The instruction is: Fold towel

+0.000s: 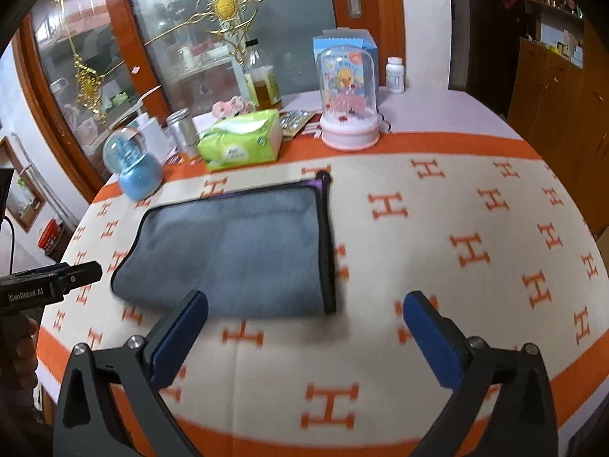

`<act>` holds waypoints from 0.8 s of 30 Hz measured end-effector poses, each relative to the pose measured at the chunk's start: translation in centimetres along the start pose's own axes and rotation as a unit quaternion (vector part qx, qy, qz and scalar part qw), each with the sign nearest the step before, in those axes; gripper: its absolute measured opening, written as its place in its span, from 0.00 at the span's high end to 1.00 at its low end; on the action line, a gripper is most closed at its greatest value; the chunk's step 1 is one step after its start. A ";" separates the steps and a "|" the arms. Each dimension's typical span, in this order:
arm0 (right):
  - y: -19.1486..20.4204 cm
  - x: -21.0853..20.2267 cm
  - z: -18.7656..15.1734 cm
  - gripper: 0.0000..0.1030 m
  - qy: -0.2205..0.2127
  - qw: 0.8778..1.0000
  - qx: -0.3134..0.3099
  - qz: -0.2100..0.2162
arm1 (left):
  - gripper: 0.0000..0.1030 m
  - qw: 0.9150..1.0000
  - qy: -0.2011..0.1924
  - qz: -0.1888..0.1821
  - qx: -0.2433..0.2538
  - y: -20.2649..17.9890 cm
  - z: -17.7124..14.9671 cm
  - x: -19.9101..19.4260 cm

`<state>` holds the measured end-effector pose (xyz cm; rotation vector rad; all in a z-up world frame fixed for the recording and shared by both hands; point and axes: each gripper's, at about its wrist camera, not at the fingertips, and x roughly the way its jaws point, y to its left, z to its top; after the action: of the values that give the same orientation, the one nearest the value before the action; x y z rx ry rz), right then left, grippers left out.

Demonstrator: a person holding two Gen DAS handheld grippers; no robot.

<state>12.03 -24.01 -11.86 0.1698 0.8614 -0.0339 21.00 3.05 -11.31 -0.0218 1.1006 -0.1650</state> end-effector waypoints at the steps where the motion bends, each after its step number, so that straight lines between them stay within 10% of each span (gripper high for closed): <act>1: 0.0 -0.4 -0.6 0.00 0.004 1.000 -0.003 0.003 | 0.04 1.000 0.000 -0.004 -0.003 -0.2 -0.8 -0.4; 24: 2.2 -12.7 -6.8 0.00 0.020 0.994 -0.090 0.050 | 0.01 0.999 -0.049 -0.009 -0.015 -3.4 -11.7 -13.6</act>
<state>-1.19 -21.24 -6.30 0.0448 0.8907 0.1411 4.16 2.41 -4.25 -0.0657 1.0054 -0.1621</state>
